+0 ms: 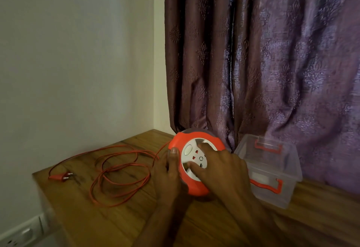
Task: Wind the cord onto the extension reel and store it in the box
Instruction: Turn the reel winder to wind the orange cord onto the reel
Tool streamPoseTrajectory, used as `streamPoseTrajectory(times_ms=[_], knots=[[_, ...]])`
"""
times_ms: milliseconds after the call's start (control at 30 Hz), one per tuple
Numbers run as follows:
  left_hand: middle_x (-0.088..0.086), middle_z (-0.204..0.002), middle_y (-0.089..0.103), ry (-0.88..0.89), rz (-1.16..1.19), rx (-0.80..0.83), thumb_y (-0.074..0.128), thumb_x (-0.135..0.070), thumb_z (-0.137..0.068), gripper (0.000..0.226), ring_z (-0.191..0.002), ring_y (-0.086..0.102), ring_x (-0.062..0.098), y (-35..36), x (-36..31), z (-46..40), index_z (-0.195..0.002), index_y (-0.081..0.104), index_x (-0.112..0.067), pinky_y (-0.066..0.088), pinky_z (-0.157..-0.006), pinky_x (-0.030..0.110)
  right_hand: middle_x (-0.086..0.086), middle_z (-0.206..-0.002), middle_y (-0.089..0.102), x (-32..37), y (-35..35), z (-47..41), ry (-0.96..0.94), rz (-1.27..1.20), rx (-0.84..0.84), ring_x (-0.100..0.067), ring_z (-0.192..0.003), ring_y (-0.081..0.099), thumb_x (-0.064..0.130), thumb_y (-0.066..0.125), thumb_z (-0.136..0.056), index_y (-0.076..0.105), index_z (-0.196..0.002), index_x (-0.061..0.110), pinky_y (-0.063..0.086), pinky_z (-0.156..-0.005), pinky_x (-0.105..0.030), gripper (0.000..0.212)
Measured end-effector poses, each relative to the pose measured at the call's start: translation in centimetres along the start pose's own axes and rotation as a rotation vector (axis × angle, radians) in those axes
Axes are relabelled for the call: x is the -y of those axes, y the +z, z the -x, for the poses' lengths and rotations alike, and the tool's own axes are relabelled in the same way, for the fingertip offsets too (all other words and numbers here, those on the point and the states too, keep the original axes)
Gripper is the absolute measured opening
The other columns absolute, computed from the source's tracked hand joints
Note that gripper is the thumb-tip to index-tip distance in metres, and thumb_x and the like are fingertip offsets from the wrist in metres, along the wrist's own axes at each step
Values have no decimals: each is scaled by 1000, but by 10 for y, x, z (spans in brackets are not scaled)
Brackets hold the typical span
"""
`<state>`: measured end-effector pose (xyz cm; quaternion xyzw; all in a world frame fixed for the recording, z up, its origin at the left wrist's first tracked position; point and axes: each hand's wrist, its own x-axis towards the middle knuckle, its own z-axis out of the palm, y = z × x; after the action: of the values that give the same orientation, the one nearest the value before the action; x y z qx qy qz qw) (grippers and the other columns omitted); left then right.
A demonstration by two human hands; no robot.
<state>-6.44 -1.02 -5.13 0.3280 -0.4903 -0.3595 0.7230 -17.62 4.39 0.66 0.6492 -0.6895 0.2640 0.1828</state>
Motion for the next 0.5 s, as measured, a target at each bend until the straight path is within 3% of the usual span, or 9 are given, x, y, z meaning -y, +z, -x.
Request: streamPoseTrajectory(times_ms=[167,300,400,500], knots=[[-11,-86,77,-15,-2,33,48,-56,-91,30,-74,74,9,1,-1,0,-84,73,-41,58,-58,25,-5,-120,62,2,-7,1,50,-8,33,-30,-103,58,73,36,-80,35,-136,39,45,-81,-38,66],[-2,-88,77,-86,43,11,50,-49,-95,27,-78,75,20,0,-1,-2,-87,73,-38,61,-63,39,3,-112,65,-8,-21,-5,-97,-45,-109,-24,-95,62,48,51,-88,52,-121,35,46,-72,-34,36],[-5,-82,77,-92,47,1,52,-45,-95,27,-70,74,15,-1,-5,-5,-83,73,-33,57,-55,26,12,-134,44,-13,-25,-7,-289,-89,32,-20,-102,57,29,51,-89,48,-122,42,47,-76,-32,35],[-11,-82,77,-107,58,7,53,-46,-93,23,-71,74,10,-3,-7,-5,-88,71,-32,55,-54,18,18,-149,21,-14,-22,-6,-324,-122,233,-22,-120,45,24,52,-89,40,-122,51,47,-88,-32,44]])
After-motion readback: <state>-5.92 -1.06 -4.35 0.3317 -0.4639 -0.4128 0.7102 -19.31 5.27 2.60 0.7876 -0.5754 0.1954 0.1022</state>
